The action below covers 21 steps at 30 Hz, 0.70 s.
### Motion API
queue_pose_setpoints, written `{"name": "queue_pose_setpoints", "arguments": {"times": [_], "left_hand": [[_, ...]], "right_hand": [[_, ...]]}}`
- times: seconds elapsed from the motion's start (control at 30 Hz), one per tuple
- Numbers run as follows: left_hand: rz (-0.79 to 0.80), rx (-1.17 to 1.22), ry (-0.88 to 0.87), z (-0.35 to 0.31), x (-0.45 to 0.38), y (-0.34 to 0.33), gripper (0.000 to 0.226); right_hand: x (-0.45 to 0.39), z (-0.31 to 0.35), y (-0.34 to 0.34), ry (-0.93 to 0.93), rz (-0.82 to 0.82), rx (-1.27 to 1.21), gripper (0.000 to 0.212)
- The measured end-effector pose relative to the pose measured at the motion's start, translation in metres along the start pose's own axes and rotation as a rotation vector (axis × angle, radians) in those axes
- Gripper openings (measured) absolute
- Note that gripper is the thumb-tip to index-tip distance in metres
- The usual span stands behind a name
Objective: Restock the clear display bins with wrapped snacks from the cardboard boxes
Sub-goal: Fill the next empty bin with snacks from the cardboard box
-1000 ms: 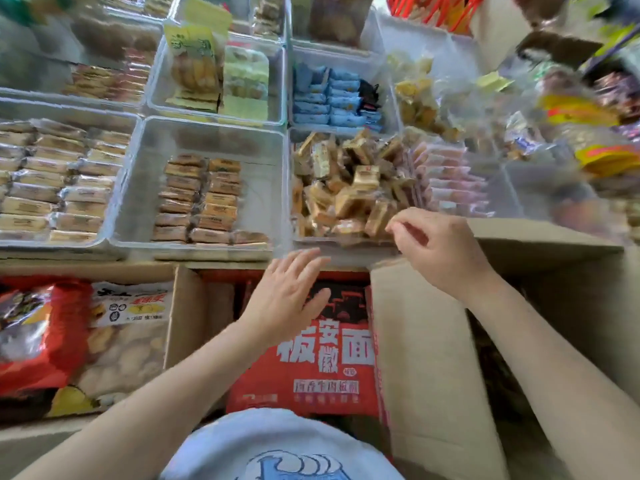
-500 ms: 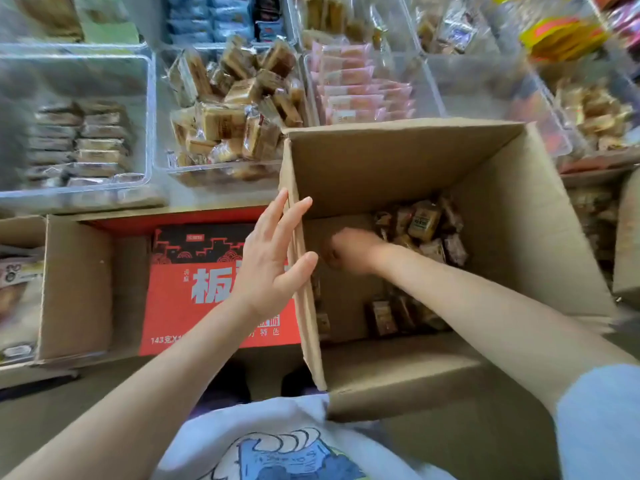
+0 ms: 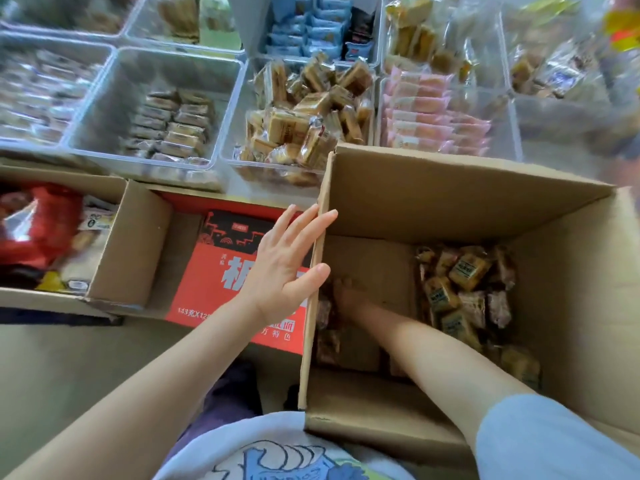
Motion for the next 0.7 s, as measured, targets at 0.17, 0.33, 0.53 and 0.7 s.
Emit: {"name": "queue_pose_setpoints", "arguments": {"times": [0.17,0.33,0.53,0.7], "left_hand": [[0.030,0.017,0.005,-0.002,-0.001,0.003,0.060],[-0.014,0.084,0.000,0.000,0.005,0.005,0.063],[-0.154,0.353,0.295,0.014,0.010,0.033,0.038],[-0.094,0.866,0.235,0.012,-0.025,0.109,0.050]], "right_hand": [[0.000,-0.011,0.036,-0.036,0.242,-0.055,0.067],[0.031,-0.034,0.119,-0.003,0.177,-0.243,0.068],[0.145,-0.015,0.225,0.378,0.247,-1.009,0.028],[0.174,0.063,0.265,0.556,0.107,-1.211,0.027]]}}
Point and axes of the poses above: each hand's wrist, its own x-axis away from the middle knuckle, its own y-axis out of the back of the hand, z = x × y, the point moved 2 cm from there along -x, towards the middle knuckle, and after that the axes turned 8 degrees about -y, right-handed, at the moved point
